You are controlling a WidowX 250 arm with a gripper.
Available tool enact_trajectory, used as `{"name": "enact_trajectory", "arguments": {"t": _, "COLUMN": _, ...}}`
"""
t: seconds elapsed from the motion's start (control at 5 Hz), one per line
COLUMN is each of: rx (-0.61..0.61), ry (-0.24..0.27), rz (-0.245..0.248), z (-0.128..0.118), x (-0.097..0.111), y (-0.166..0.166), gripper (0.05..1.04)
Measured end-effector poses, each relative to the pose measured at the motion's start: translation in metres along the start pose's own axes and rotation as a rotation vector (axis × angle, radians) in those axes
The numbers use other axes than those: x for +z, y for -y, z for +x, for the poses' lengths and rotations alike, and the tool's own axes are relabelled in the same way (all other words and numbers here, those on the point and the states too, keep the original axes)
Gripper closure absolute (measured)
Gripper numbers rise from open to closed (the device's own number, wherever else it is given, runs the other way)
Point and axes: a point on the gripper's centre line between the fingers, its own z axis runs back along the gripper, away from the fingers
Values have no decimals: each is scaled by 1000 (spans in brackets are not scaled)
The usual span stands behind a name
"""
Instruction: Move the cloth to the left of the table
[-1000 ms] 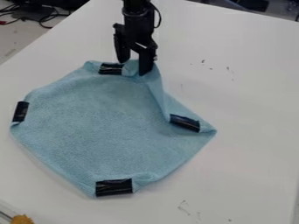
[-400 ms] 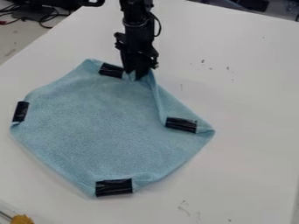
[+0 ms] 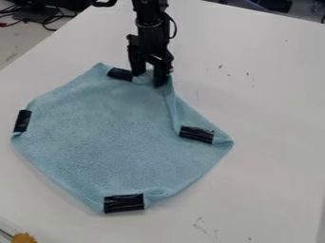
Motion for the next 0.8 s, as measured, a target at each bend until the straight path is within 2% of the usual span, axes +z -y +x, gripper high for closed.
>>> {"name": "enact_trajectory", "arguments": {"t": 0.2, "rx": -30, "ry": 4, "rz": 16, "z": 12, "x": 5, "y": -6, "gripper": 73}}
{"name": "enact_trajectory", "arguments": {"t": 0.6, "rx": -106, "ry": 23, "rz": 36, "z": 49, "x": 0, "y": -9, "gripper": 75}}
{"name": "enact_trajectory", "arguments": {"t": 0.8, "rx": -133, "ry": 41, "rz": 24, "z": 67, "x": -5, "y": -6, "gripper": 76}}
